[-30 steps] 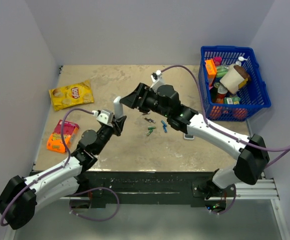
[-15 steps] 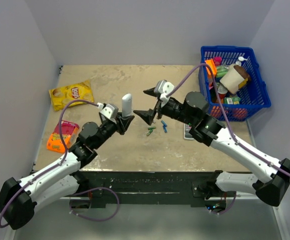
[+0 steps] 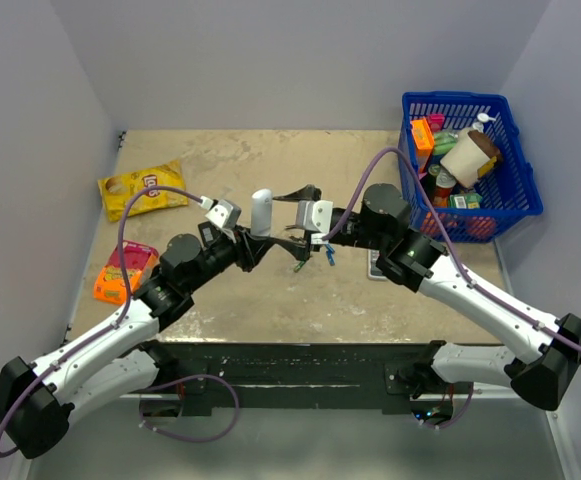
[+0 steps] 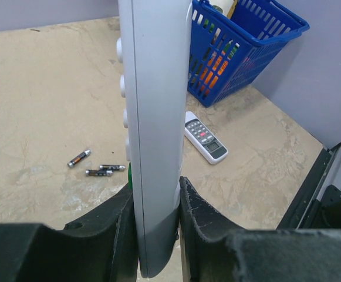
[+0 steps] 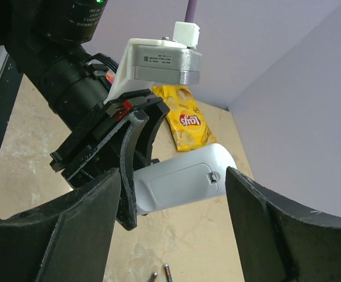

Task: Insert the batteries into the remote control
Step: Remove the battery cover from the remote control.

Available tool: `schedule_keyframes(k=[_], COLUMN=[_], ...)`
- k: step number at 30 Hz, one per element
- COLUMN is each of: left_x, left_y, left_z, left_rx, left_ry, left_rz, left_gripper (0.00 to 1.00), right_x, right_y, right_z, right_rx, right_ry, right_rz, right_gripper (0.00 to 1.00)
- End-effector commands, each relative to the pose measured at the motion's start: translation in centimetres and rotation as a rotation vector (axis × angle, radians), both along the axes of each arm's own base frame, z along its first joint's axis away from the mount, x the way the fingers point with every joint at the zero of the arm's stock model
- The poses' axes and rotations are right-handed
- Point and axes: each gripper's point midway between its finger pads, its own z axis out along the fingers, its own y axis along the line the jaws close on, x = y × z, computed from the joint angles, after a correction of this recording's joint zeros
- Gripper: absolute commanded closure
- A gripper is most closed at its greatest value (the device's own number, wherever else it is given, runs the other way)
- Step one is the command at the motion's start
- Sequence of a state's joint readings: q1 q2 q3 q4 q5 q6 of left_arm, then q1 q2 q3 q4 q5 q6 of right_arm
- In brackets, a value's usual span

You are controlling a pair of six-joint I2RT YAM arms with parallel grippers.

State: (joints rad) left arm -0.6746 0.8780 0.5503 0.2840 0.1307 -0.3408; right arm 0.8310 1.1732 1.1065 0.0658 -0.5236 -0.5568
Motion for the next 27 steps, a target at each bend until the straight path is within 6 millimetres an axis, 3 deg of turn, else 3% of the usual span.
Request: schedule_keyframes(k=[1,13,27], left_x=[-0.4,-1.1,-1.4], left_y=[-0.6,-0.9,-0.9], left_z=[2.9,3.7,4.0], left_rx=[-0.067,-0.078,-0.086], left_ry=[-0.025,-0.047,-0.054], left_rz=[-0.036,-0.071,-0.083], left_gripper=[1.0,1.0,1.0], right_x=[-0.3,0.6,1.9], right_y=[0.3,1.0,0.9], right_z=[1.9,0.5,0.1], right_rx=[0.029,-0.01,-0.027], right_ry=[-0.087,-0.083,-0.097], right_rz=[0.035,0.029,-0.033], right_gripper=[0.27,0.39,0.43])
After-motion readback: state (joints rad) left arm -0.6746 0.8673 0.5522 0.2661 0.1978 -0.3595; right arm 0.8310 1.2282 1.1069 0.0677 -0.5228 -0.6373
